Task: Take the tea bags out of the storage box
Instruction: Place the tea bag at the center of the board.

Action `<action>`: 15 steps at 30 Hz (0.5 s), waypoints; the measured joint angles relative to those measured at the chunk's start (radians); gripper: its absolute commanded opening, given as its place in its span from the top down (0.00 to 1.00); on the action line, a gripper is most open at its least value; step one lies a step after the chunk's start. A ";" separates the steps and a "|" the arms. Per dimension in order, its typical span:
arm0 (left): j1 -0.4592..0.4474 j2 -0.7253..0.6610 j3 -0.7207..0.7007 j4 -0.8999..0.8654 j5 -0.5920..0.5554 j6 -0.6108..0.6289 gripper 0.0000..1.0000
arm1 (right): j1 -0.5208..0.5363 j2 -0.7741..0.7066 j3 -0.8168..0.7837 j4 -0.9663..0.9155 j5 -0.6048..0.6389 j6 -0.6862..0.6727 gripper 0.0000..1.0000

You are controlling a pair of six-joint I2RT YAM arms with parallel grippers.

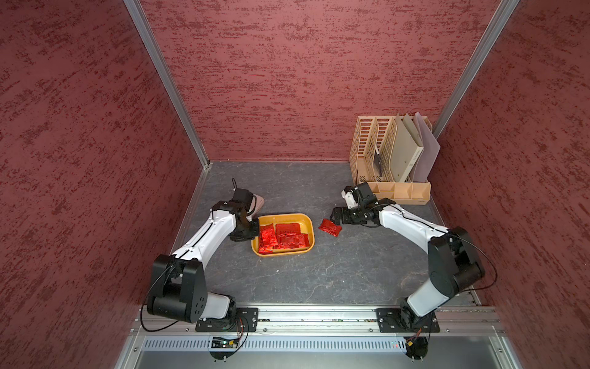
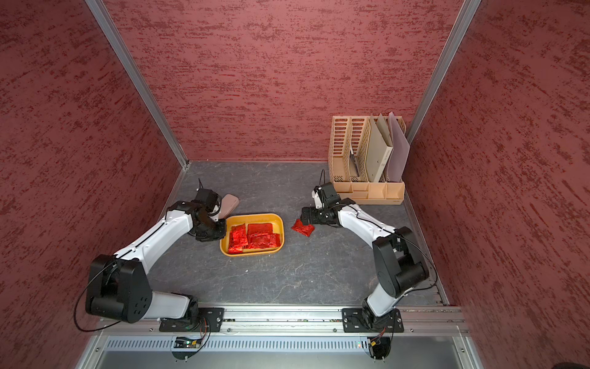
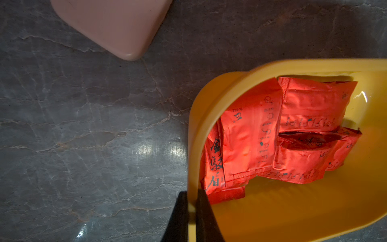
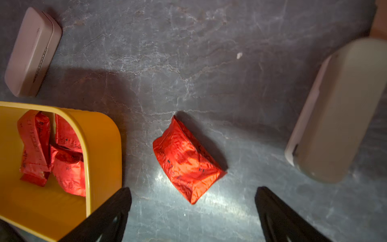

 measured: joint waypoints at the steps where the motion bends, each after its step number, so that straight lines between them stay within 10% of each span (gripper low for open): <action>1: 0.000 0.000 0.000 0.000 0.000 0.000 1.00 | 0.004 0.037 0.039 -0.015 0.003 -0.026 0.02; 15: 0.002 0.000 0.000 0.000 0.002 0.000 1.00 | 0.100 0.223 0.154 -0.153 -0.001 -0.097 0.10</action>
